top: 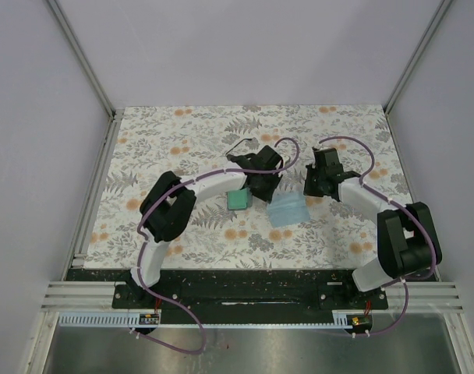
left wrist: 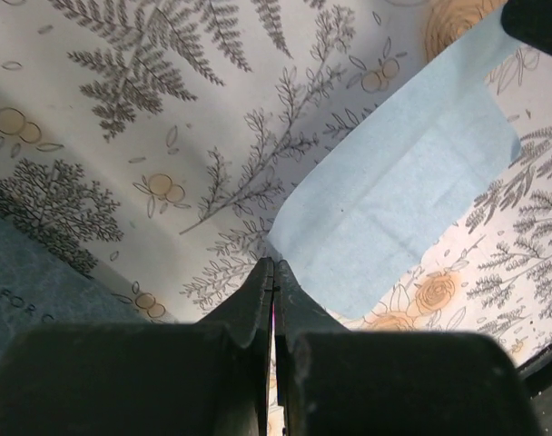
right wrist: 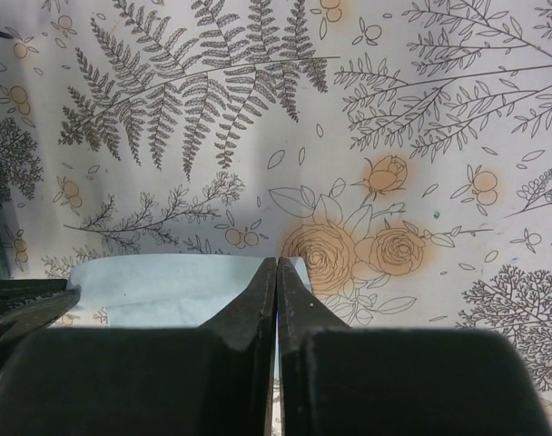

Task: Organize the sunglasses
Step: Fold the glasses cleaning cloth at the center of the board.

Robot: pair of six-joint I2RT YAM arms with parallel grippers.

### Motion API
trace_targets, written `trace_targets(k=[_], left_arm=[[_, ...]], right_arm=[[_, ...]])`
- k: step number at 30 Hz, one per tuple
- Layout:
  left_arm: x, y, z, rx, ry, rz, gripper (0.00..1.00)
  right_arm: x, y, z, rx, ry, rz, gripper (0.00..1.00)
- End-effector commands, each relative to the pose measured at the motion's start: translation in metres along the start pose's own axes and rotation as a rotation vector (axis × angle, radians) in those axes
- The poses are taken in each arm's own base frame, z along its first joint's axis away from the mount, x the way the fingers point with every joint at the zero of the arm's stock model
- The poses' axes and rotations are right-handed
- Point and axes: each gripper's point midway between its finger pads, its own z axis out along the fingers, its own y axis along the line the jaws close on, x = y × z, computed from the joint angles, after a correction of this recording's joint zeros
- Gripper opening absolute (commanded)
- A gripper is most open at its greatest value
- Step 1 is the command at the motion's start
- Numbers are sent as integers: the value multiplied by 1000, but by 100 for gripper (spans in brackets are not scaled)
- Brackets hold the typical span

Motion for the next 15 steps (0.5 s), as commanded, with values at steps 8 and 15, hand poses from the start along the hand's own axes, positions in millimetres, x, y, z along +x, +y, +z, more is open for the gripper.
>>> trace_targets(k=[8, 15], left_arm=[[-14, -24, -33, 31, -99, 75, 0], [-6, -28, -32, 24, -89, 83, 0]], right_arm=[[3, 4, -22, -35, 3, 24, 0], [13, 0, -26, -10, 46, 46, 0]])
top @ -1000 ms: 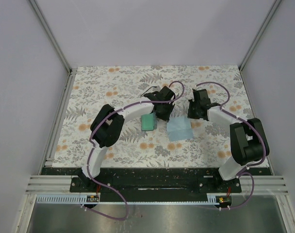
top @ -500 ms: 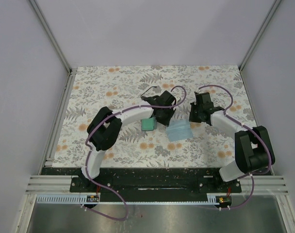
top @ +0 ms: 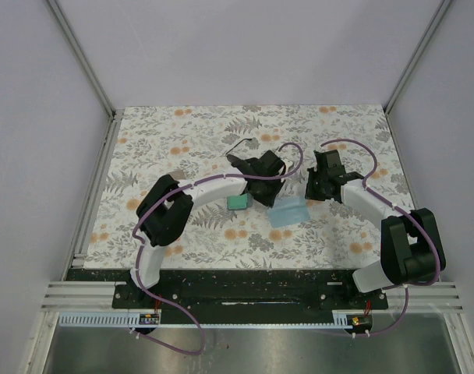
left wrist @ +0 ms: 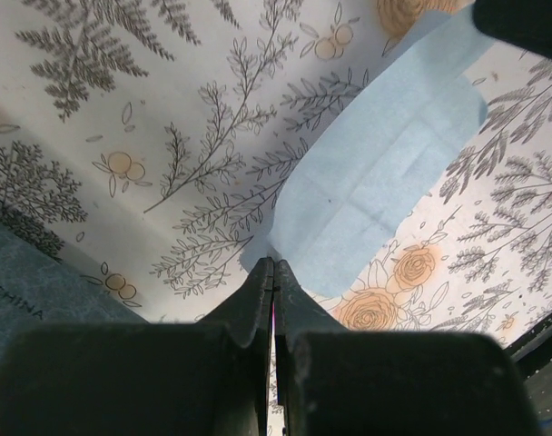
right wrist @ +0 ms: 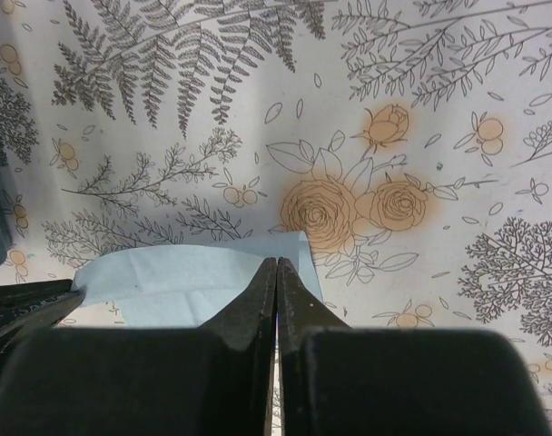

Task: Organize the sunglasses
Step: Fold the glasses cleaning cloth at the center of the board.

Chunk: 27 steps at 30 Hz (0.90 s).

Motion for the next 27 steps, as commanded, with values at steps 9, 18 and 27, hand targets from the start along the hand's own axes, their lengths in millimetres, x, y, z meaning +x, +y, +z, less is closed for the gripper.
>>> trace_targets(k=[9, 18, 27], left_arm=[[-10, -16, -21, 10, -69, 32, 0], [-7, -24, -24, 24, -70, 34, 0], [3, -26, -17, 30, -47, 29, 0]], right_arm=[[8, -3, -11, 13, 33, 42, 0], [9, -13, -13, 70, 24, 57, 0], [12, -16, -11, 84, 36, 63, 0]])
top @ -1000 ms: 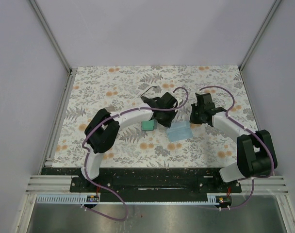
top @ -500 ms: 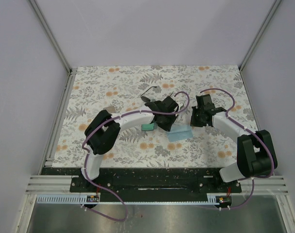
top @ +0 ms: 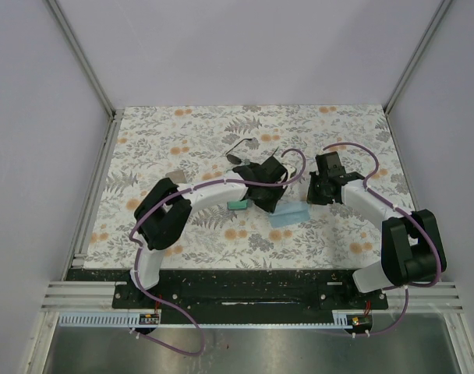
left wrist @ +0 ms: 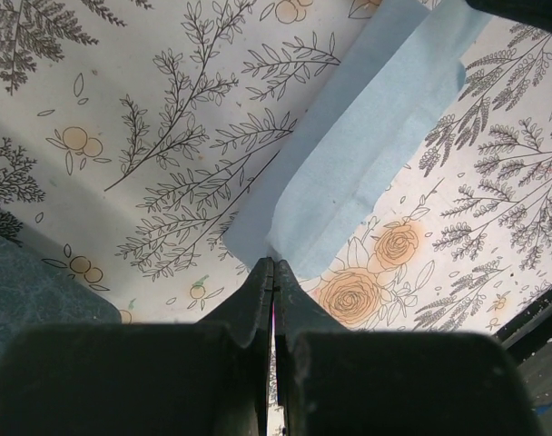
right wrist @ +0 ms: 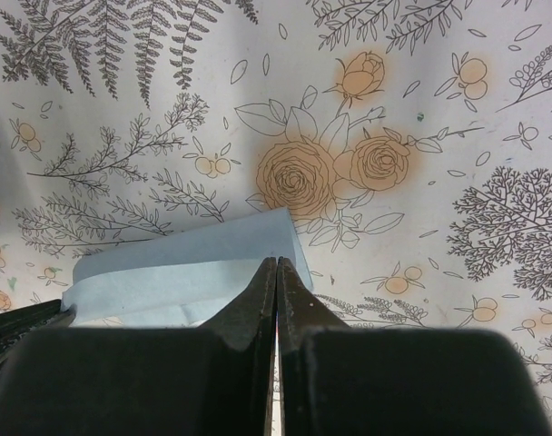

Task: Organize the sunglasses
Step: Fold the glasses cleaning cloth at the center of the board.

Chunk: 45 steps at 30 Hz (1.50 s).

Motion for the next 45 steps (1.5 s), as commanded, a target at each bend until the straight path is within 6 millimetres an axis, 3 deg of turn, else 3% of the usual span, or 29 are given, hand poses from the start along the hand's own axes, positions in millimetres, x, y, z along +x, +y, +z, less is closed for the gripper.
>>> trace_targets(k=[1, 11, 13, 16, 24, 30, 40, 45], left_arm=[[-12, -11, -14, 27, -60, -7, 0], [-1, -20, -8, 50, -36, -6, 0], [3, -21, -7, 51, -29, -6, 3], [10, -29, -7, 81, -17, -7, 12], [20, -50, -15, 191, -18, 2, 24], [28, -43, -19, 166, -6, 23, 33], [-11, -2, -27, -85, -103, 18, 32], [-16, 7, -19, -129, -95, 31, 32]], right_arm=[[-5, -6, -4, 27, -29, 21, 0], [2, -8, -4, 33, -3, 19, 2], [5, -8, -6, 31, 10, 20, 7], [7, -8, -9, 30, 8, 39, 32], [1, -4, -21, 9, -34, 58, 39], [4, -1, -10, -3, 2, 60, 40], [8, 11, 11, -32, 83, 99, 45], [4, 14, 15, -24, 84, 146, 46]])
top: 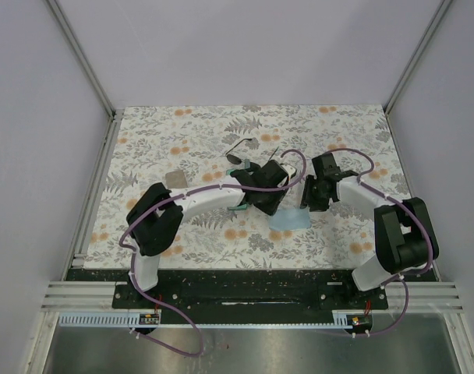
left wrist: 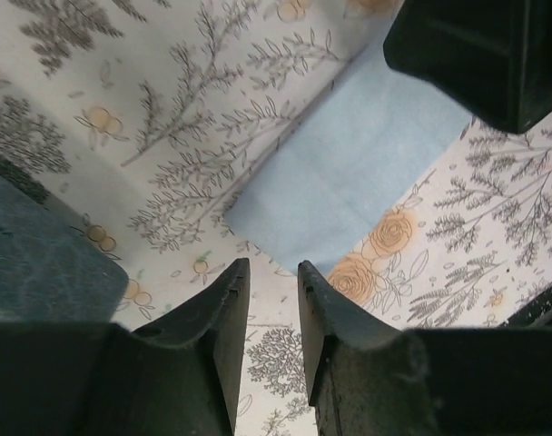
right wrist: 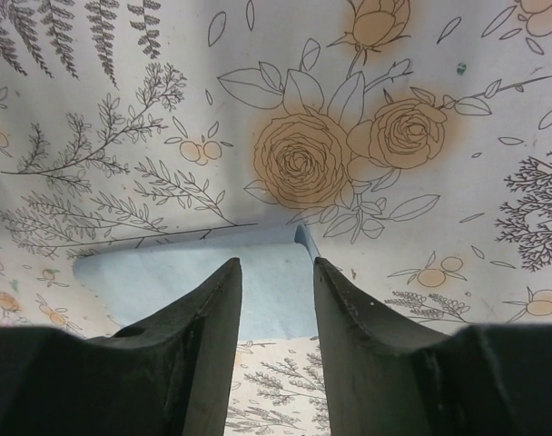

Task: Organize the sunglasses
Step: Fold the glasses cleaning cloth at the center of the board, then pick up the folded cleaning cloth from the center of the board.

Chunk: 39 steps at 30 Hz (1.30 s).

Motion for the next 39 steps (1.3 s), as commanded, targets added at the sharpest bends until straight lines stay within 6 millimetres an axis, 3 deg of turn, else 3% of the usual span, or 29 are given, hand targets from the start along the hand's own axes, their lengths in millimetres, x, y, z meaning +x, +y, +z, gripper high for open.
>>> trace_targets(k=[1, 16, 25, 34, 39], left_arm=[[-24, 15, 0, -76, -58, 16, 32], [-25, 24, 14, -83, -42, 31, 31], [-17, 22, 23, -46, -6, 92, 31], [-13, 24, 33, -41, 19, 150, 31], [-12, 19, 36, 0, 30, 138, 31]], right_arm=[[-22, 15, -3, -38, -46, 64, 45], [-21, 17, 11, -25, -8, 116, 42], [-25, 8, 15, 32, -19, 127, 29], [-41, 10, 5, 55, -58, 111, 0], [-44, 10, 3, 55, -63, 100, 0]])
